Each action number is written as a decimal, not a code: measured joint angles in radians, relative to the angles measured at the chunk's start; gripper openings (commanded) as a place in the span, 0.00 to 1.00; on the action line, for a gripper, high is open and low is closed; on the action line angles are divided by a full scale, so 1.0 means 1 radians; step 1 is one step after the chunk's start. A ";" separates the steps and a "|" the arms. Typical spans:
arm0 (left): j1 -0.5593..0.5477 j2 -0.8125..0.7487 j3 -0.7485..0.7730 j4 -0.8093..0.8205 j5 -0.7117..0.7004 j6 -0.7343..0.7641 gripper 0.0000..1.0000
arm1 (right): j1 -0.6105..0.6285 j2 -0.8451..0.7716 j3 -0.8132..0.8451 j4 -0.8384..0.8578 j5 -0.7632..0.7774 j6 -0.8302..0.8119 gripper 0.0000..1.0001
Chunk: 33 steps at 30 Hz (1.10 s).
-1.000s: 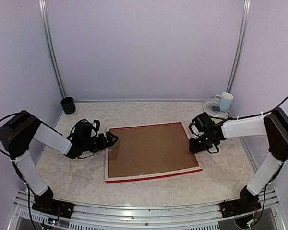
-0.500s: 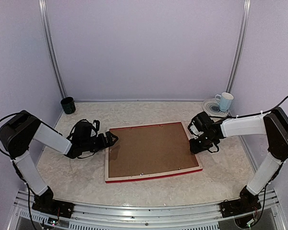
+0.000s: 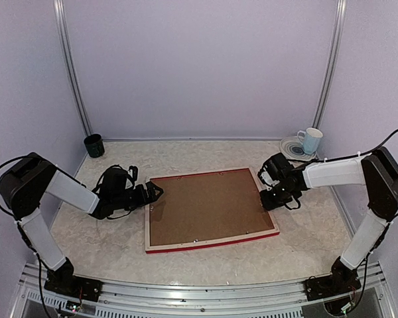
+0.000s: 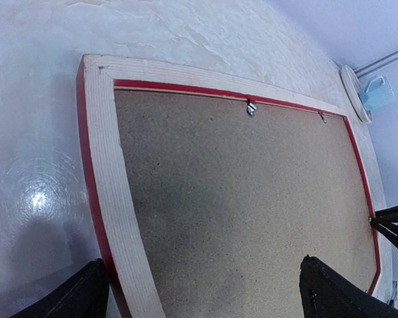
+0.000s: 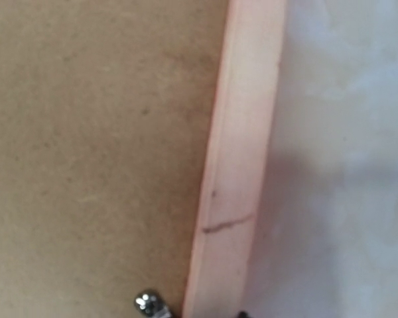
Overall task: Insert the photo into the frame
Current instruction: Press the fastener onto the backboard.
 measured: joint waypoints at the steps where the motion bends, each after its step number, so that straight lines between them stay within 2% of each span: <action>1: 0.000 0.000 0.000 0.000 0.000 0.000 0.99 | 0.000 0.000 0.000 0.003 -0.002 0.002 0.13; 6: 0.000 0.002 0.000 0.002 0.001 0.000 0.99 | -0.001 0.000 0.000 0.010 -0.007 0.011 0.13; 13: 0.000 0.002 0.000 0.003 0.001 0.000 0.99 | -0.001 0.000 0.000 0.010 -0.010 0.019 0.23; 24: 0.000 -0.034 -0.013 -0.041 -0.018 0.006 0.99 | -0.001 -0.035 0.000 -0.013 -0.045 0.040 0.64; 28: 0.000 -0.066 -0.019 -0.093 -0.037 0.007 0.99 | -0.009 -0.074 -0.016 -0.001 -0.074 0.050 0.71; 33: -0.019 -0.111 -0.016 -0.196 -0.097 0.013 0.99 | -0.030 -0.096 -0.052 0.026 -0.128 0.061 0.72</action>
